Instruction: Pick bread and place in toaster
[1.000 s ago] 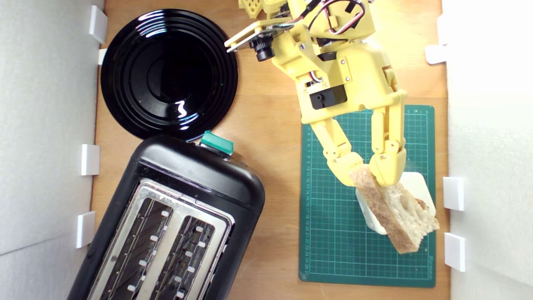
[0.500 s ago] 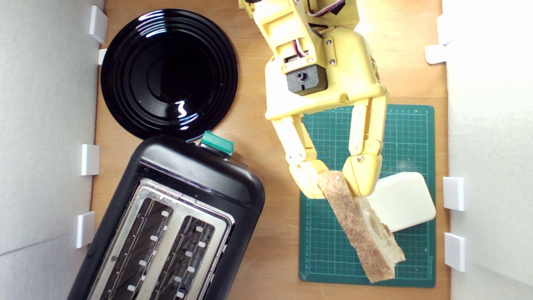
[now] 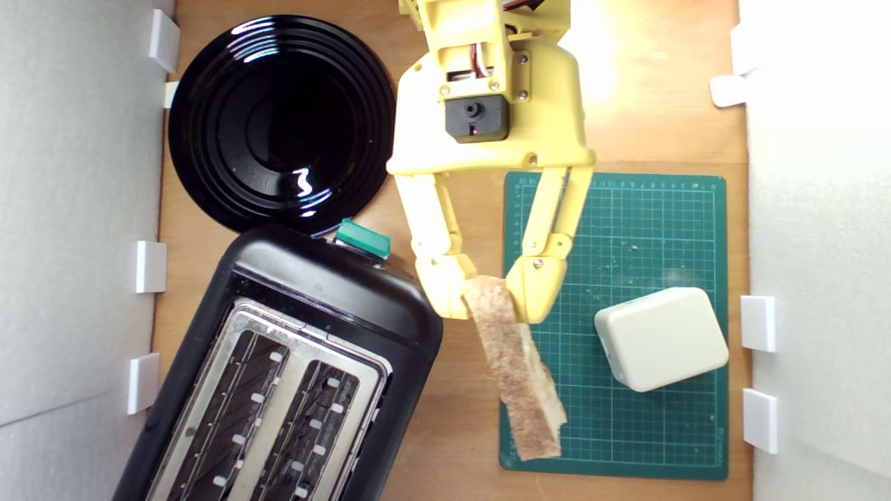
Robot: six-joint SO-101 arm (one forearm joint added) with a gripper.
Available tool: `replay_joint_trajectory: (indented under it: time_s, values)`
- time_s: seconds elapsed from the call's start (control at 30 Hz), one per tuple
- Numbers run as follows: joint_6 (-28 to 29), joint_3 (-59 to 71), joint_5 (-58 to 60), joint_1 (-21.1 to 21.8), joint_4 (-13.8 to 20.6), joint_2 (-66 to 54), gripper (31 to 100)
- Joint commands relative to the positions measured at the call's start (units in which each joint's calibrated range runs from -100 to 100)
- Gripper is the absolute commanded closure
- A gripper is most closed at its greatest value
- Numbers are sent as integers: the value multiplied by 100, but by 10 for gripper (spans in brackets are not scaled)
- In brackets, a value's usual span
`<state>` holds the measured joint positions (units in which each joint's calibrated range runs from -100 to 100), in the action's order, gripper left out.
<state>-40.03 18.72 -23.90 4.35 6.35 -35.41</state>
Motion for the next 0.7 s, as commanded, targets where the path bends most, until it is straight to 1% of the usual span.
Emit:
replay_joint_trajectory:
  time_s: [0.0, 0.1, 0.13, 0.27, 0.4, 0.53, 0.67]
  values:
    - [-154, -443, -33, -362, -19, -187, 755]
    - [-222, -452, -33, -588, -55, -187, 755]
    - [-222, -452, -33, -652, -1, -187, 755]
    - [-243, -561, -93, -894, 17, -178, 755]
    - [-462, -833, -673, -959, 27, -170, 755]
    - [-478, -869, -716, -1096, 54, -95, 755]
    - [-452, -869, -716, -1104, 534, 30, 755]
